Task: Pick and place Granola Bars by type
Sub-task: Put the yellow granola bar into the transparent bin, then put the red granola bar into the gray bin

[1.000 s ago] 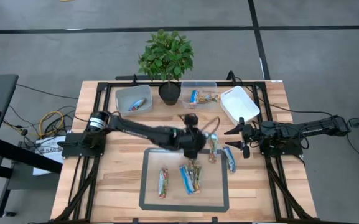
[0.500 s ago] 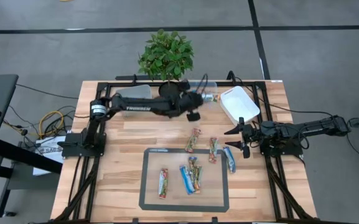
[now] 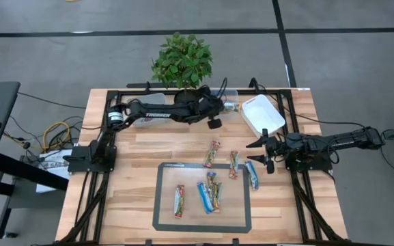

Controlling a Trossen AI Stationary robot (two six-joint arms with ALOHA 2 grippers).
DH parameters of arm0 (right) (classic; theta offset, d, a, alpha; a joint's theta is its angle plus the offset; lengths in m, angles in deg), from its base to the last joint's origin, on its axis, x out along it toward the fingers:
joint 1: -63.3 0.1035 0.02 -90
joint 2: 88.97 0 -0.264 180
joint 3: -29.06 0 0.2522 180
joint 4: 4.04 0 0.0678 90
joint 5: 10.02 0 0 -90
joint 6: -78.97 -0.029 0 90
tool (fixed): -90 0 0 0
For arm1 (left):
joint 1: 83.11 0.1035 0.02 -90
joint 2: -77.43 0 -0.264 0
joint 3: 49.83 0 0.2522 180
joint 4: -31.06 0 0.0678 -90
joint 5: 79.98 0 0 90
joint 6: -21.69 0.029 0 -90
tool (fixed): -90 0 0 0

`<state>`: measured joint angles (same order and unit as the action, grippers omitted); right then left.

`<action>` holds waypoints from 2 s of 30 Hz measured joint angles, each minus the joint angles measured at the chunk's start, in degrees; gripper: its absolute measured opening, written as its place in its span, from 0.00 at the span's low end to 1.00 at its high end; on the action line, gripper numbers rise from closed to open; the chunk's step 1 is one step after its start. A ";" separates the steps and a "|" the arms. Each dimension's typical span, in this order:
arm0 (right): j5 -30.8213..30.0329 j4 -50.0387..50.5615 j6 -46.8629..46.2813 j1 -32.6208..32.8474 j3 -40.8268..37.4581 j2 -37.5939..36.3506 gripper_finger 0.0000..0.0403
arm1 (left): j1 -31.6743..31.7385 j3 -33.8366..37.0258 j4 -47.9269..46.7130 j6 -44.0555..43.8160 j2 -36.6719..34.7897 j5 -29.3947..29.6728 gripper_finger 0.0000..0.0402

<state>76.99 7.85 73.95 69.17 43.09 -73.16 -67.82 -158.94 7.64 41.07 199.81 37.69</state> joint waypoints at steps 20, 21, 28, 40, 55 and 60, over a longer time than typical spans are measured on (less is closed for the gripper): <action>0.01 0.16 0.00 -0.02 0.01 0.28 0.54 | 0.71 -0.11 4.44 1.96 0.94 3.14 0.60; 0.01 0.16 0.00 -0.01 0.00 0.28 0.54 | 0.18 -0.11 4.78 2.18 0.94 3.17 0.61; 0.01 0.16 0.00 -0.02 0.00 0.28 0.54 | -5.68 -0.11 8.75 8.56 0.94 3.74 0.61; 0.01 0.16 0.00 -0.01 0.01 0.27 0.54 | -16.63 -0.13 6.74 1.95 0.90 4.52 0.59; 0.01 0.16 0.00 0.00 0.00 0.26 0.54 | -25.53 -0.13 -10.52 -30.60 1.05 4.37 0.59; 0.01 0.16 0.00 -0.02 0.01 0.26 0.54 | -26.38 -0.13 -15.45 -42.60 1.05 5.20 0.59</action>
<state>77.00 8.01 73.95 69.15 43.10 -72.90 -94.20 -159.07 -7.81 -1.52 200.86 42.89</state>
